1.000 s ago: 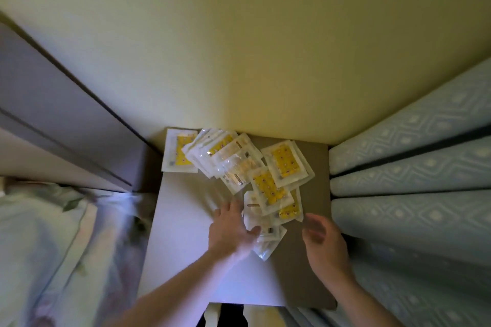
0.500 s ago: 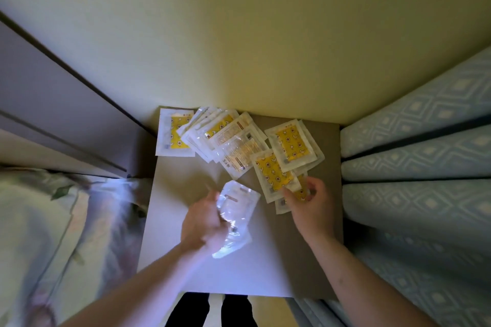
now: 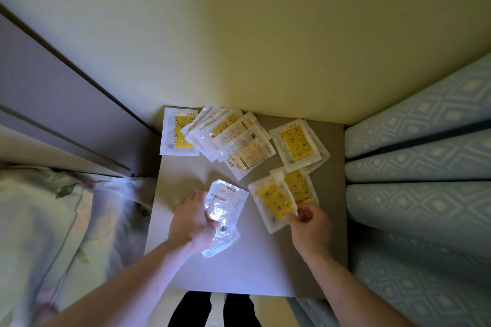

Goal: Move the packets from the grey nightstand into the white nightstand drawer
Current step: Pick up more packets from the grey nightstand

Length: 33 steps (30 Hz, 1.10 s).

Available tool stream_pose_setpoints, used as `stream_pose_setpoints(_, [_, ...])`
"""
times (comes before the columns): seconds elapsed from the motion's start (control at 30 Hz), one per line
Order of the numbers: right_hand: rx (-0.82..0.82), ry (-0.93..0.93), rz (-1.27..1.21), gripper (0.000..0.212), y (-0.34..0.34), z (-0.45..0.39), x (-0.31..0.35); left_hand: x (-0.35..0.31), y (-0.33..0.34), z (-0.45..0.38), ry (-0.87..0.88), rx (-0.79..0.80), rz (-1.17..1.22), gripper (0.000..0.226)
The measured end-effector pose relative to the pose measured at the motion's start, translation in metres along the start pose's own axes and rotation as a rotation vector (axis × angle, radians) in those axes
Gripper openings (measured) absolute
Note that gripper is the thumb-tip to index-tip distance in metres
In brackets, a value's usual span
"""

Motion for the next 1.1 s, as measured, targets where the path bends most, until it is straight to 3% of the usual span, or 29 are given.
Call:
stream_pose_setpoints(0.1, [-0.028,-0.009,0.025,0.005,-0.014,0.004,-0.006,-0.002,-0.005,-0.004,-0.034,0.044,-0.011,0.061])
stream_pose_setpoints(0.33, [-0.129,-0.086,0.21,0.017,-0.016,-0.023,0.012,-0.001,-0.009,-0.011,-0.044,0.1,0.015,0.056])
stream_pose_setpoints(0.53, [-0.047,-0.044,0.045,0.009,-0.015,-0.018,0.016,-0.002,-0.009,-0.011,-0.036,0.095,0.026,0.052])
stream_pose_setpoints(0.67, [0.006,-0.234,0.074,0.013,-0.025,-0.001,0.022,0.001,-0.008,-0.012,-0.029,0.098,0.043,0.045])
stream_pose_setpoints(0.77, [0.091,-0.433,0.243,0.02,-0.04,-0.009,0.03,0.0,-0.008,-0.012,-0.016,0.081,0.024,0.046])
stream_pose_setpoints(0.9, [0.218,-0.558,0.431,0.014,-0.053,-0.028,0.053,0.0,-0.007,-0.013,-0.03,0.1,0.026,0.046])
stream_pose_setpoints(1.1, [0.034,-0.412,0.404,0.024,-0.05,-0.075,0.093,0.002,-0.005,-0.014,-0.038,0.097,0.025,0.05])
Point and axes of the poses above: each hand's wrist, its own z-axis away from the middle knuckle, its own y-axis out of the palm, x = y × z, the point moved 1 cm from there along -z, towards the middle knuckle, and after that the axes turned 9 degrees about x, right-handed, at the moved point
